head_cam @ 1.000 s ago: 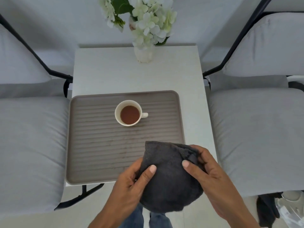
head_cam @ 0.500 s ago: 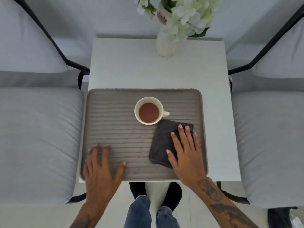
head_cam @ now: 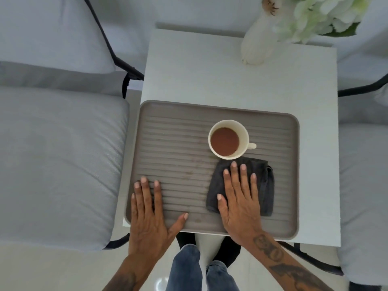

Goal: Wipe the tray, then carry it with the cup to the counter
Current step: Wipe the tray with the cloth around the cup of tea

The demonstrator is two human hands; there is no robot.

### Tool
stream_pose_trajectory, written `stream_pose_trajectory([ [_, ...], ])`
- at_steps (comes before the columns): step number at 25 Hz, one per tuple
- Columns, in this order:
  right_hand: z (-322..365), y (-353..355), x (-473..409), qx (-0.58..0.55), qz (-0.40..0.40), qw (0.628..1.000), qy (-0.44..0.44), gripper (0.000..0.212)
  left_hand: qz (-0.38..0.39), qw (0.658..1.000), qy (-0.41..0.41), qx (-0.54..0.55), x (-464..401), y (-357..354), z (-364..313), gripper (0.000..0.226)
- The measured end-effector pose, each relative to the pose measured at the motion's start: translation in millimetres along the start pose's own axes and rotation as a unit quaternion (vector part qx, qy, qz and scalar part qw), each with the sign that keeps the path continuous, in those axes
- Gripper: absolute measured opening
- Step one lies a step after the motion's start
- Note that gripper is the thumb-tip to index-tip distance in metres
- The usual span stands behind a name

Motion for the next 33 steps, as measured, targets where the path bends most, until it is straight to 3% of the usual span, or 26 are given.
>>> stream_pose_trajectory([
  [7, 102.5, -23.9, -23.9, -0.038, 0.014, 0.991, 0.125, 0.060, 0.017, 0.999, -0.029, 0.042, 0.8, 3.3, 1.0, 0.125],
  [10, 106.3, -22.0, -32.6, -0.034, 0.009, 0.987, 0.158, 0.058, 0.022, 0.996, -0.037, 0.079, 1.7, 6.5, 2.7, 0.133],
  [14, 82.2, -15.0, -31.7, -0.011, 0.005, 0.978, 0.207, 0.053, 0.033, 0.998, -0.003, 0.053, -0.7, 7.8, 0.9, 0.146],
  [20, -18.2, 1.2, 12.7, 0.053, 0.005, 0.984, 0.169, 0.051, 0.048, 0.998, 0.016, 0.027, -0.9, 10.0, 3.3, 0.145],
  [25, -77.7, 28.8, 35.8, 0.060, 0.063, 0.984, 0.155, 0.051, 0.070, 0.997, 0.027, 0.026, -1.6, 10.8, 1.4, 0.146],
  [27, -68.3, 40.2, 32.6, -0.002, 0.048, 0.992, 0.116, 0.052, 0.068, 0.995, 0.046, 0.047, -2.4, 16.8, -3.0, 0.140],
  [30, -60.2, 69.7, -1.4, -0.181, -0.032, 0.983, -0.012, 0.058, -0.014, 0.979, 0.081, 0.188, -25.6, 46.1, -17.3, 0.102],
  [32, -60.4, 84.3, -35.0, -0.272, -0.053, 0.958, -0.071, 0.068, -0.066, 0.961, 0.023, 0.268, -62.6, 69.6, -43.0, 0.088],
  [33, -60.0, 88.2, -51.1, -0.304, -0.048, 0.948, -0.081, 0.072, -0.053, 0.953, -0.016, 0.299, -83.8, 77.4, -59.6, 0.089],
])
Point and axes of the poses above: each hand's wrist, its own x-axis away from the middle knuckle, its own y-axis out of the back of the hand, z = x × y, the point moved 5 cm from there along -x, towards the middle knuckle, and after that the axes turned 5 degrees about -z, right-handed, at the moved point
